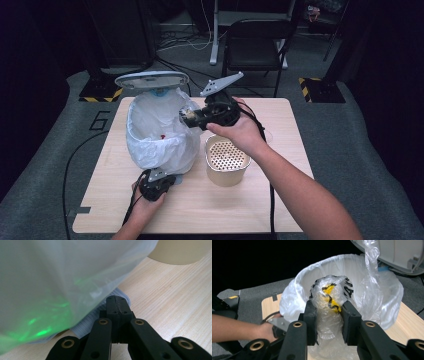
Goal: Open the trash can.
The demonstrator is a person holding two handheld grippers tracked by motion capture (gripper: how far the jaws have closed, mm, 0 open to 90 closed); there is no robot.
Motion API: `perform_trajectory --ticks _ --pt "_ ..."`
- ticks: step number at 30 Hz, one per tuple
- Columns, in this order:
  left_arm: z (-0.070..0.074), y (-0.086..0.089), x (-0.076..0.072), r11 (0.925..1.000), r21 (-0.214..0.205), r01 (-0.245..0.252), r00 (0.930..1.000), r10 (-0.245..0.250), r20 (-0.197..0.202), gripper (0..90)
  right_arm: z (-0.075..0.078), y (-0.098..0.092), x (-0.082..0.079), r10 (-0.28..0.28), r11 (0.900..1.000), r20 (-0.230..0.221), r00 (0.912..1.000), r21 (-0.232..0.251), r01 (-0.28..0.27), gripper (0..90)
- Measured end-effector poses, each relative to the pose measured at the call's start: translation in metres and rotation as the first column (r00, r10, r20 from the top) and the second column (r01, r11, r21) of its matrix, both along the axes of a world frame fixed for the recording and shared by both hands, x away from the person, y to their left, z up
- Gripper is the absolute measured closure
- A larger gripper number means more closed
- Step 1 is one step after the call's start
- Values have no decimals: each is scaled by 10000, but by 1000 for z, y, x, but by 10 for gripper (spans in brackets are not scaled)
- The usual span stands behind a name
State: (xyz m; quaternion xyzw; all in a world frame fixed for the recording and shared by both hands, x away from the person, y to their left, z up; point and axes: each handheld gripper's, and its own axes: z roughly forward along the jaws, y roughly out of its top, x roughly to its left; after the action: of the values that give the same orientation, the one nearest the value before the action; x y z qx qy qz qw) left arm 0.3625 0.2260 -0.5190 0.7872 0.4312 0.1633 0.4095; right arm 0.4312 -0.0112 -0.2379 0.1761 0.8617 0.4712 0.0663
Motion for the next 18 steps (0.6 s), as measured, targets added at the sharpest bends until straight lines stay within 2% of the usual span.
perform_trajectory --ticks 18 --pt "0 0 0 10000 -8 7 10000 -7 1 900 -6 35 14 99 9999 -50 9999 98 -98 696"
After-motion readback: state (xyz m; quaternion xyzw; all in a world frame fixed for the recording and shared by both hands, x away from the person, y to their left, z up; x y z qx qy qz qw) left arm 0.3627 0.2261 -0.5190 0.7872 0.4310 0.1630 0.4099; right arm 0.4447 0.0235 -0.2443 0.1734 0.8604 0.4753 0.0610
